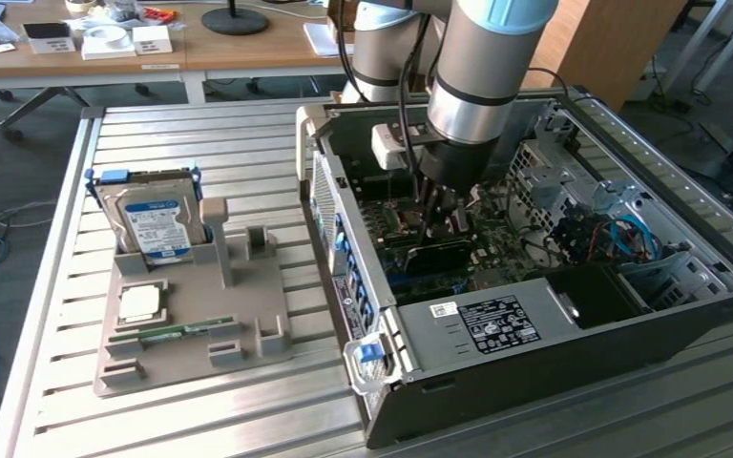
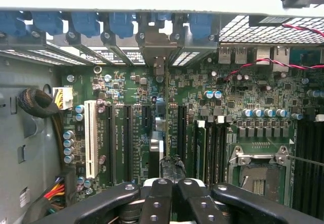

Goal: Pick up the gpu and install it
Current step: 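Press down on the gpu until it lock into place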

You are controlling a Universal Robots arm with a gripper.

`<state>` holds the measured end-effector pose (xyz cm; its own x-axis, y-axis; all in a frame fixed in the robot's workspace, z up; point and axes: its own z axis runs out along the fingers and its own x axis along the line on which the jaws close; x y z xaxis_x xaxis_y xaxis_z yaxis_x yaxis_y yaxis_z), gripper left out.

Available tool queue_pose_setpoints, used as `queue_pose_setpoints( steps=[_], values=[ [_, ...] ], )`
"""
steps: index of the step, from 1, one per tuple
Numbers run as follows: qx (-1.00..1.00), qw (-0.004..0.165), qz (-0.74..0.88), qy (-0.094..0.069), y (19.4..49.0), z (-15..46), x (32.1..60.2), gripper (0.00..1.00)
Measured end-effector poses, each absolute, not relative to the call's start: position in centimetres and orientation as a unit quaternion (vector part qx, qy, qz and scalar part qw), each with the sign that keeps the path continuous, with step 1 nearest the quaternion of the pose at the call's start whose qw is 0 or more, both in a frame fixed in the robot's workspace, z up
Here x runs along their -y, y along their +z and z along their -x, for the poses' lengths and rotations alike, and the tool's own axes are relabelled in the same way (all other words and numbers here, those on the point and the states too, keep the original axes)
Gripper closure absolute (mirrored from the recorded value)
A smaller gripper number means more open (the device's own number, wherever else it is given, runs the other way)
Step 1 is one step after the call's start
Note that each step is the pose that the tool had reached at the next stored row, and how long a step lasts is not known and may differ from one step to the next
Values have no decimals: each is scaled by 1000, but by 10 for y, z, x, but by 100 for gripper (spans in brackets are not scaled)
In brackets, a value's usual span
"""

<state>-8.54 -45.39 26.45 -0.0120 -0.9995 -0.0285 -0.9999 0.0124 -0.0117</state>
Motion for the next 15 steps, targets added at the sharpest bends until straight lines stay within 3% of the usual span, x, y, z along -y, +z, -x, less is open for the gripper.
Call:
queue_pose_setpoints(
  steps=[15],
  values=[
    [-711, 14, 703, 6, 263, 85, 454, 89]
  ],
)
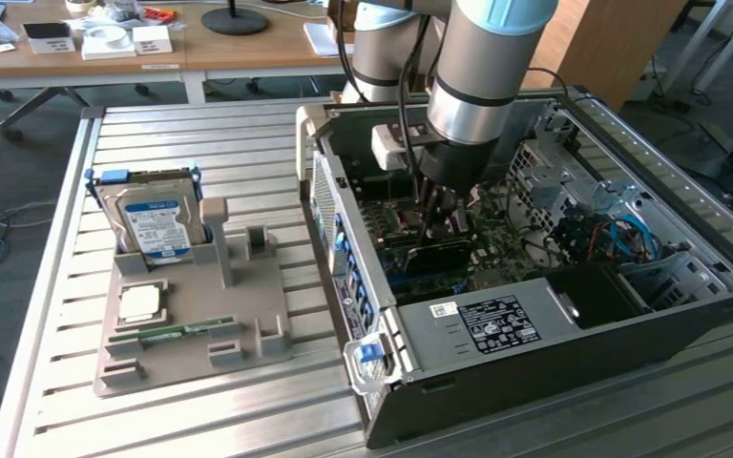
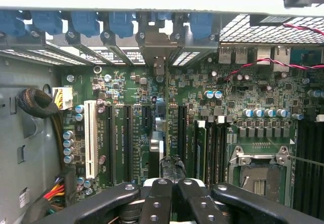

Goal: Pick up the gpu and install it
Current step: 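Press down on the gpu until it lock into place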

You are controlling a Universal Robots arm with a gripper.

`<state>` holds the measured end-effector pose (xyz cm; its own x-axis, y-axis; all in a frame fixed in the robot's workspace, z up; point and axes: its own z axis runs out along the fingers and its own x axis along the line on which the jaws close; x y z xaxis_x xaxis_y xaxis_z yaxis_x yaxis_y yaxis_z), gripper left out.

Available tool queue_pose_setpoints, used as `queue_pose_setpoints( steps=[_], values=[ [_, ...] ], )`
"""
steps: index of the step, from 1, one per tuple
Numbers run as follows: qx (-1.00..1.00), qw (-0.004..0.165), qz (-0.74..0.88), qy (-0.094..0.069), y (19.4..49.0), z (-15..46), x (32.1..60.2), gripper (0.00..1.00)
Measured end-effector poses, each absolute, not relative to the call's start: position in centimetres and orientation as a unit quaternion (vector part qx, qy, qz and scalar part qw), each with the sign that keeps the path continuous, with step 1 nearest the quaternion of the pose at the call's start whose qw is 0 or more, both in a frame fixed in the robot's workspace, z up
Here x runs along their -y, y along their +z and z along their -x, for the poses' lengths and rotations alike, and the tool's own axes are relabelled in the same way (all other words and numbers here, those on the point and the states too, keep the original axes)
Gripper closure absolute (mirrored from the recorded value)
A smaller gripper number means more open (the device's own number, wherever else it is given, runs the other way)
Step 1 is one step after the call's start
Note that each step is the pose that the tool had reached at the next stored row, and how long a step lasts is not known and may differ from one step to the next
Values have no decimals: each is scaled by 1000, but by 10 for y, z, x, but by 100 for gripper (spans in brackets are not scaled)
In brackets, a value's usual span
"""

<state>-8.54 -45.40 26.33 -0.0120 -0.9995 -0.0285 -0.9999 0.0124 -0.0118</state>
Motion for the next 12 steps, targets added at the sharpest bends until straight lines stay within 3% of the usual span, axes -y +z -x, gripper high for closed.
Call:
queue_pose_setpoints(
  steps=[12],
  values=[
    [-711, 14, 703, 6, 262, 86, 454, 89]
  ],
)
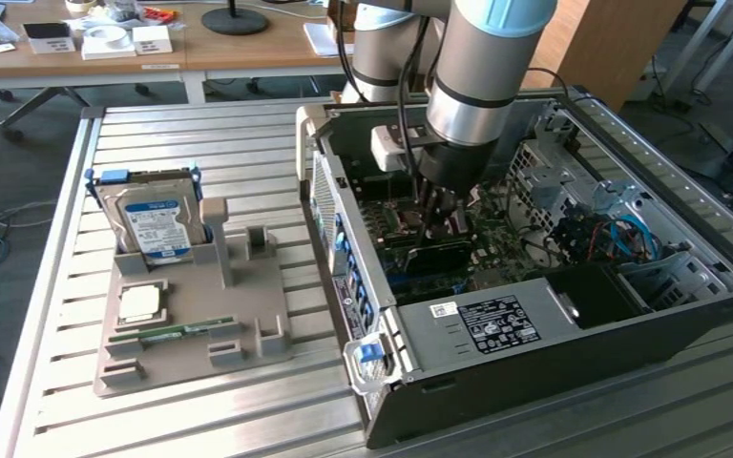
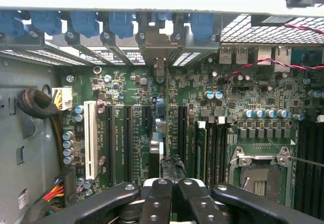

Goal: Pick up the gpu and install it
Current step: 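Press down on the gpu until it lock into place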

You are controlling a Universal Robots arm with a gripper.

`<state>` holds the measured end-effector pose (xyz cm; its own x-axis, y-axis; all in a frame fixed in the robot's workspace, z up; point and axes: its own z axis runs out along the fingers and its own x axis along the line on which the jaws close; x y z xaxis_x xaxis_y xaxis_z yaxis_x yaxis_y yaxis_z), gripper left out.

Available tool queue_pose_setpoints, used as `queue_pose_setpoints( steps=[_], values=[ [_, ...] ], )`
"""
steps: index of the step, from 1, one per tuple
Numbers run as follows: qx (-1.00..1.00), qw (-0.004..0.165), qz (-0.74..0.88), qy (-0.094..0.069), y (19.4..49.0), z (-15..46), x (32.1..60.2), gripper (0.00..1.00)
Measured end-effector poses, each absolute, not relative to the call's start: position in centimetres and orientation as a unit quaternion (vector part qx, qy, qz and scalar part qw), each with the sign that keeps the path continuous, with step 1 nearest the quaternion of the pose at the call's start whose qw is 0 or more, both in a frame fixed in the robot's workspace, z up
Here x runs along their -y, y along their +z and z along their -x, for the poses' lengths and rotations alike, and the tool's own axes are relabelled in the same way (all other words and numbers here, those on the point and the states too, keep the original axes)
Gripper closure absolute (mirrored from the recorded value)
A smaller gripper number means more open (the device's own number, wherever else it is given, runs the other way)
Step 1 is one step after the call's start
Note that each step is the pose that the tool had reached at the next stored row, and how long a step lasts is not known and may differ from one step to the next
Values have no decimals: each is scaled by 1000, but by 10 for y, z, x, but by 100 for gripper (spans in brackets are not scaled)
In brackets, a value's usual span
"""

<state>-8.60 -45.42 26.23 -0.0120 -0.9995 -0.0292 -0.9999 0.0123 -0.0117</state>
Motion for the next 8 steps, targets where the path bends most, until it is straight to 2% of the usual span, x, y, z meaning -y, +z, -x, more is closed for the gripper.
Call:
queue_pose_setpoints(
  steps=[8],
  values=[
    [-711, 14, 703, 6, 262, 86, 454, 89]
  ],
)
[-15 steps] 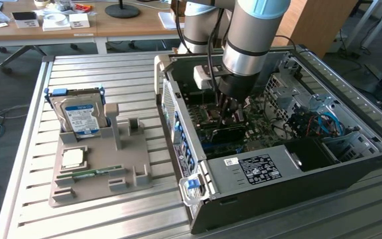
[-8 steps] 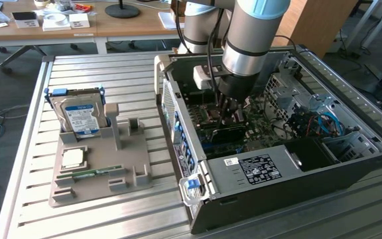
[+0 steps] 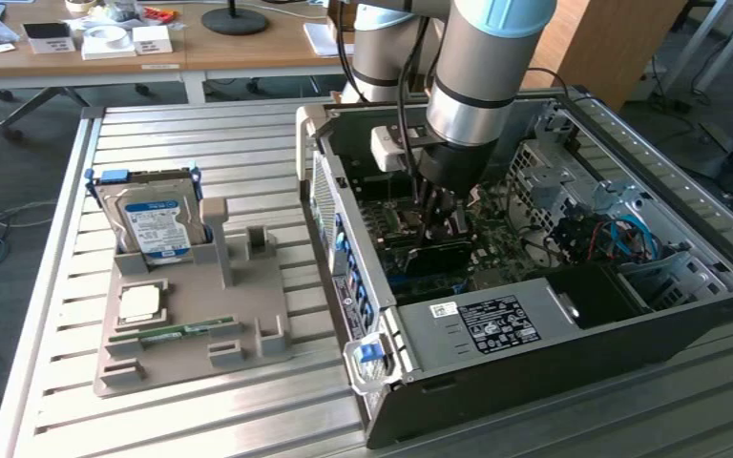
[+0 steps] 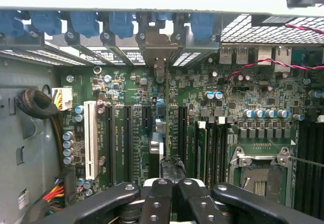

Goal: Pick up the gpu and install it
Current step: 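Press down on the gpu until it lock into place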

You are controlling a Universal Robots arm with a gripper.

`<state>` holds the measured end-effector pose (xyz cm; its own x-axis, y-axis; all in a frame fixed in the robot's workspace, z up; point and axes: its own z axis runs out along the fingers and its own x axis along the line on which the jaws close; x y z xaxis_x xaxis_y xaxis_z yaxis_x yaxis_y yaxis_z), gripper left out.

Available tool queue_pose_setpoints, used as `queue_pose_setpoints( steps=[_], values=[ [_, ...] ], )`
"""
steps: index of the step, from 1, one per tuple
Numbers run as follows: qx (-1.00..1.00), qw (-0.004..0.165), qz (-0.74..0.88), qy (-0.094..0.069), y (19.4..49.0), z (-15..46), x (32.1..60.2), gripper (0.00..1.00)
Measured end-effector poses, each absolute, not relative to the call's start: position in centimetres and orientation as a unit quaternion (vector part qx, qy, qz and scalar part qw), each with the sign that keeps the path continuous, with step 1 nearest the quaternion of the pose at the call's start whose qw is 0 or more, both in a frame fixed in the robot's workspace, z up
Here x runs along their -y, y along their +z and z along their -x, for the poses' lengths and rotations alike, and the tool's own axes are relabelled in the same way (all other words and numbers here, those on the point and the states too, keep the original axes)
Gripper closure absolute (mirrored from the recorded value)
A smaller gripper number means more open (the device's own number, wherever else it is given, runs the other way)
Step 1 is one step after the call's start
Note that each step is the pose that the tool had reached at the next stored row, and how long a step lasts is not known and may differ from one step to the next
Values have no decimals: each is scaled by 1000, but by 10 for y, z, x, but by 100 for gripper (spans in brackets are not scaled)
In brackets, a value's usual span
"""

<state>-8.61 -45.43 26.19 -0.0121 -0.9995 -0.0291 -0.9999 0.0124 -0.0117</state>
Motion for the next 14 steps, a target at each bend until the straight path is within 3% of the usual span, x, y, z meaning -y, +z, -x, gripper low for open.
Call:
queue_pose_setpoints(
  steps=[14],
  values=[
    [-711, 14, 703, 6, 261, 86, 454, 89]
  ],
)
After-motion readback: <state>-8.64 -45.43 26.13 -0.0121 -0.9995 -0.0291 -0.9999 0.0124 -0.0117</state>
